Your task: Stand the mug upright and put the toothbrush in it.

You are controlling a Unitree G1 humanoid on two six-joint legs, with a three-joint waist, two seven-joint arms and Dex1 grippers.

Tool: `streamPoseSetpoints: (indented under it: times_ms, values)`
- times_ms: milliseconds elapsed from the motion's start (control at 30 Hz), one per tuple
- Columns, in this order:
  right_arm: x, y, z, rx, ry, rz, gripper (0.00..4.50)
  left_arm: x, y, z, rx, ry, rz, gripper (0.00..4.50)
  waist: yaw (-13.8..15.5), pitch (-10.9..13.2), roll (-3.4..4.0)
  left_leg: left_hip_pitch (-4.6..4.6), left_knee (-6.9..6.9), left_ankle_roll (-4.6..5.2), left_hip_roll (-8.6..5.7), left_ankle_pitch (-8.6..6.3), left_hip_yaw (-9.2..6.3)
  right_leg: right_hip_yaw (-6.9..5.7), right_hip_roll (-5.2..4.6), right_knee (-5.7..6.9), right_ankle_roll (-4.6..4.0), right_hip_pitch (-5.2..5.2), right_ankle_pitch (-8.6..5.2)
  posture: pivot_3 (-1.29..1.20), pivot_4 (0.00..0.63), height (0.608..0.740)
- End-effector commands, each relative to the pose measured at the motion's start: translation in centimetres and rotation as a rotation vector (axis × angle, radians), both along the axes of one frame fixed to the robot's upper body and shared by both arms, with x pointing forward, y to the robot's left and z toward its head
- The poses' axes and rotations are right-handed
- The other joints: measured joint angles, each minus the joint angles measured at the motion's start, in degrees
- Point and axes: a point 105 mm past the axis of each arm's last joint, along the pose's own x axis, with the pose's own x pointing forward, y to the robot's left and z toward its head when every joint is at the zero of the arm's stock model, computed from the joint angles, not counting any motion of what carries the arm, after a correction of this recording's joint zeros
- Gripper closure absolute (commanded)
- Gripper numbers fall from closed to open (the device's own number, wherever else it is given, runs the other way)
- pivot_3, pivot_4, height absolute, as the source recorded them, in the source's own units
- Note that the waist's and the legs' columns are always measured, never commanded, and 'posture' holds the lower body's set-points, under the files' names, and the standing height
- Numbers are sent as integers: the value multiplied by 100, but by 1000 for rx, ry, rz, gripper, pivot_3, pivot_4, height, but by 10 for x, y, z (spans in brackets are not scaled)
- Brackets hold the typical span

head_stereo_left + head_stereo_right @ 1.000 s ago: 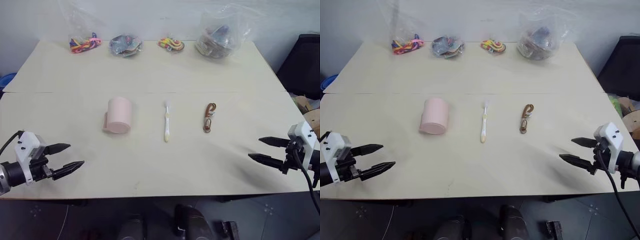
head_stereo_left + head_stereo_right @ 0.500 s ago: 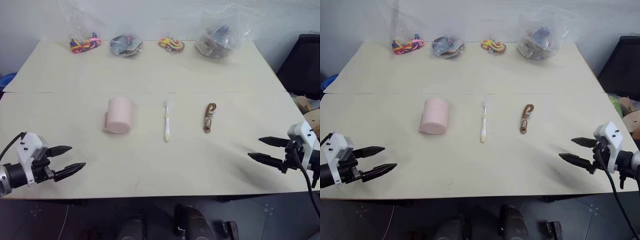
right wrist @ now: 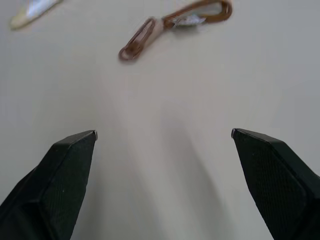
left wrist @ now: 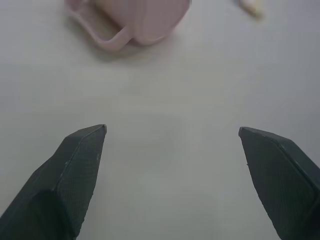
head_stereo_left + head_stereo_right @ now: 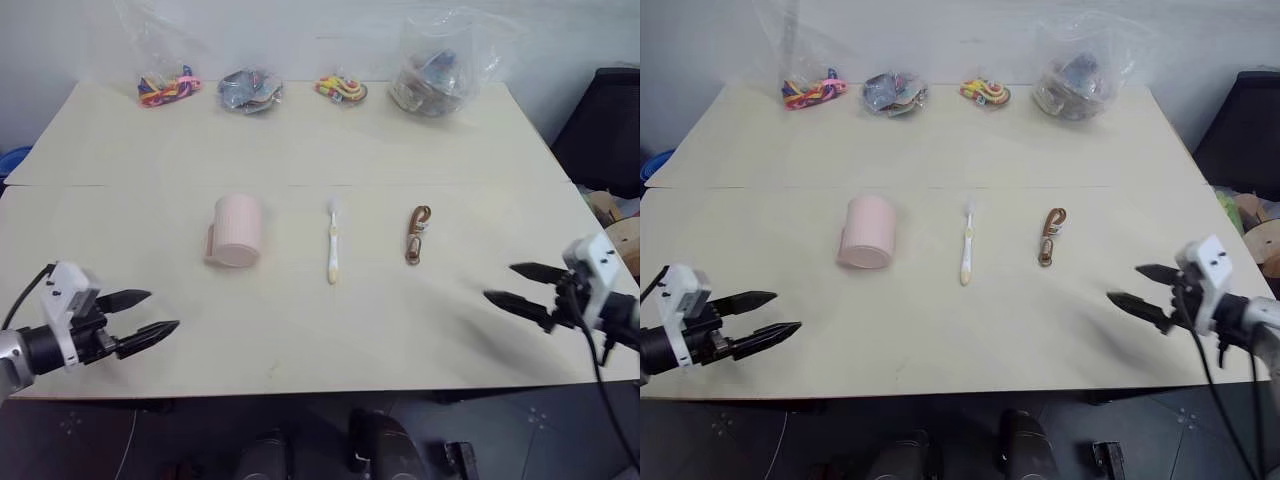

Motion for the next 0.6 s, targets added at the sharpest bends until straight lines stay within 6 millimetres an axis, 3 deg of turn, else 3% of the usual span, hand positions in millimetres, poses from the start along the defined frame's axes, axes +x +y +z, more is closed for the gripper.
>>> streamPoseSetpoints:
  times_ms: [33,167,267,333,600]
  values:
    - [12,41,22,148,-74,-23,19,-2,-41,26,-124,-38,-142,0,-3,0,1,1,0,-2,0,0,-2,6,0,2,0,0,0,0,150,740]
    - [40,73,16,250,-66,-224,19,-4,-90,45,-161,-79,-324,0,-3,-1,1,-6,5,-9,-4,1,-13,20,-3,5,0,-1,0,0,150,740]
    - [56,92,8,295,-38,-345,19,-2,-111,55,-140,-113,-417,0,-2,-2,6,-9,6,-12,-14,2,-13,13,1,8,-1,-4,0,0,150,740]
    - [66,104,1,284,-36,-398,19,4,-118,59,-112,-139,-440,0,-14,-2,7,-7,4,-14,-26,3,-9,-2,18,8,-2,-4,-1,0,150,740]
    - [83,112,-17,181,-58,-522,19,17,-124,68,-101,-184,-472,0,-64,-3,10,-4,-4,-21,-24,7,45,-5,37,4,-3,-8,-2,0,150,740]
